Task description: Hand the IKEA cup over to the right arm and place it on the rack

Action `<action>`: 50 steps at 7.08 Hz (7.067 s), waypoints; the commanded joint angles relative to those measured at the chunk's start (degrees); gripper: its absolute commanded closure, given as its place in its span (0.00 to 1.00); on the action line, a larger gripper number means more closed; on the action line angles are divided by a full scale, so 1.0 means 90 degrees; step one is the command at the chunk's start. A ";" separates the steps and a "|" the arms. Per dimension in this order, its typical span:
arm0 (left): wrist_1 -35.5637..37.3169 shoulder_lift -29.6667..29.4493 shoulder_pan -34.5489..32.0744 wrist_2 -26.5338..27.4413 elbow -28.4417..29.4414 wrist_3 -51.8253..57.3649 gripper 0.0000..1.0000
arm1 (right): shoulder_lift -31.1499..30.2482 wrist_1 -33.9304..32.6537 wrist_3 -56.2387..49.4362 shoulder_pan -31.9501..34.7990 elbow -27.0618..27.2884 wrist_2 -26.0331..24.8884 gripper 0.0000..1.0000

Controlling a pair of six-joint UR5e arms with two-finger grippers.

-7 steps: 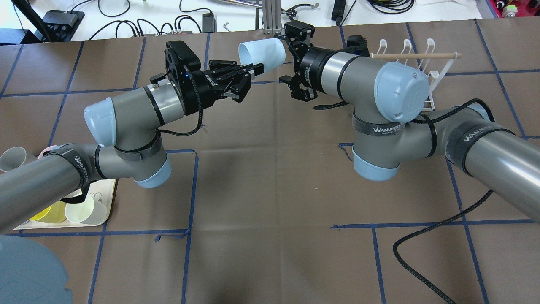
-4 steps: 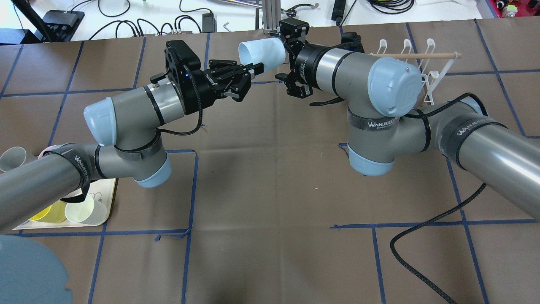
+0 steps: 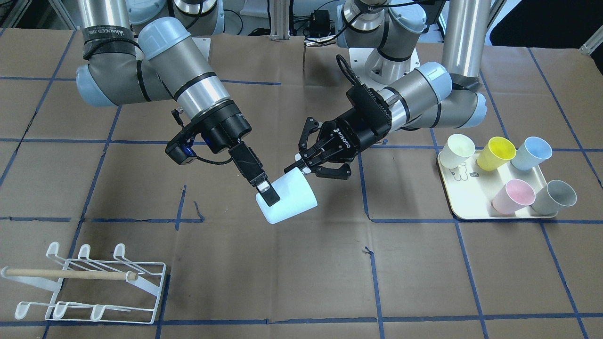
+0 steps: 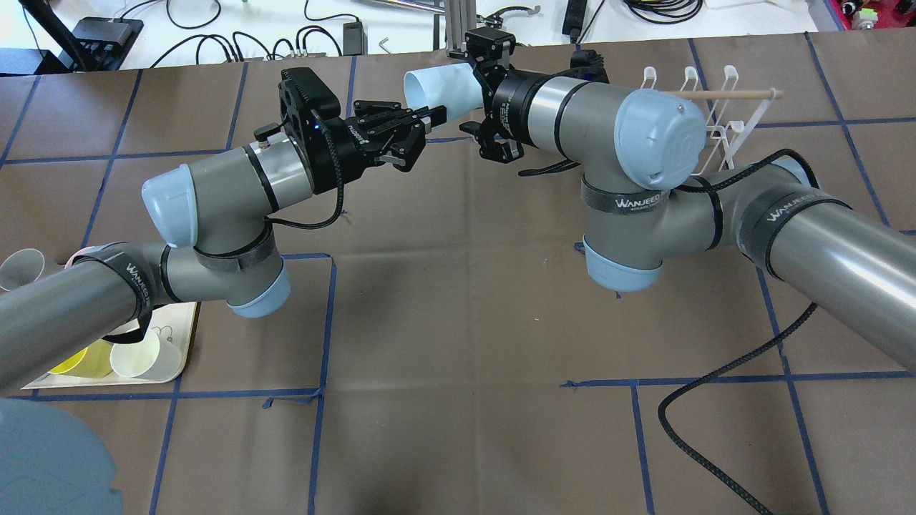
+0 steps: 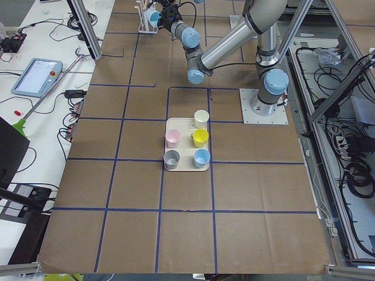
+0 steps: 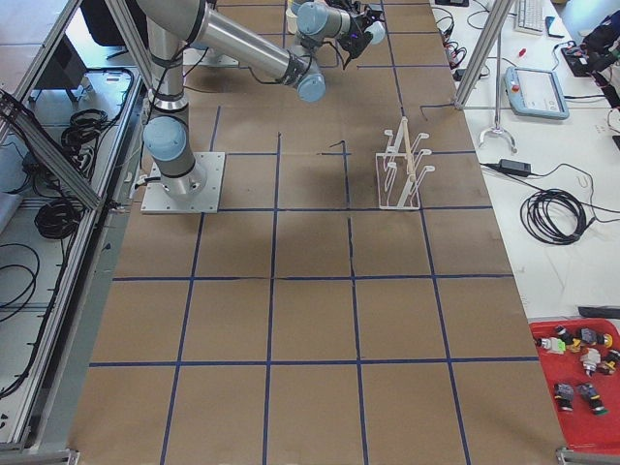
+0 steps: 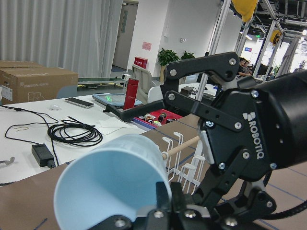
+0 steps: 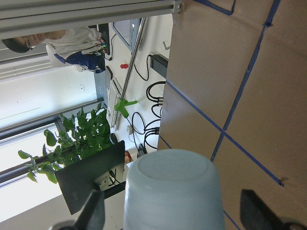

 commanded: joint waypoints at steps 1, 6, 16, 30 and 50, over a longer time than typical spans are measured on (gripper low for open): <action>-0.0002 -0.0007 0.0004 0.0020 0.0004 -0.0006 0.91 | 0.0006 0.0018 0.0000 0.0016 -0.0004 -0.0002 0.02; -0.0002 -0.0007 0.0004 0.0040 0.0023 -0.0006 0.88 | -0.0004 0.0028 -0.0009 0.0017 -0.0004 0.0066 0.38; -0.0071 0.0012 0.0111 -0.0028 0.0111 -0.0113 0.06 | -0.0014 -0.0001 0.0000 -0.0013 -0.0033 -0.0002 0.64; -0.9187 0.1475 0.0630 0.4747 0.3117 -0.0904 0.01 | 0.1187 -0.1944 -0.9813 -0.2140 -0.0737 -0.1165 0.88; -1.0801 0.3149 0.3588 0.6456 -0.0324 0.2904 0.01 | 0.1113 -0.2036 -0.9864 -0.2094 -0.0414 -0.1164 0.00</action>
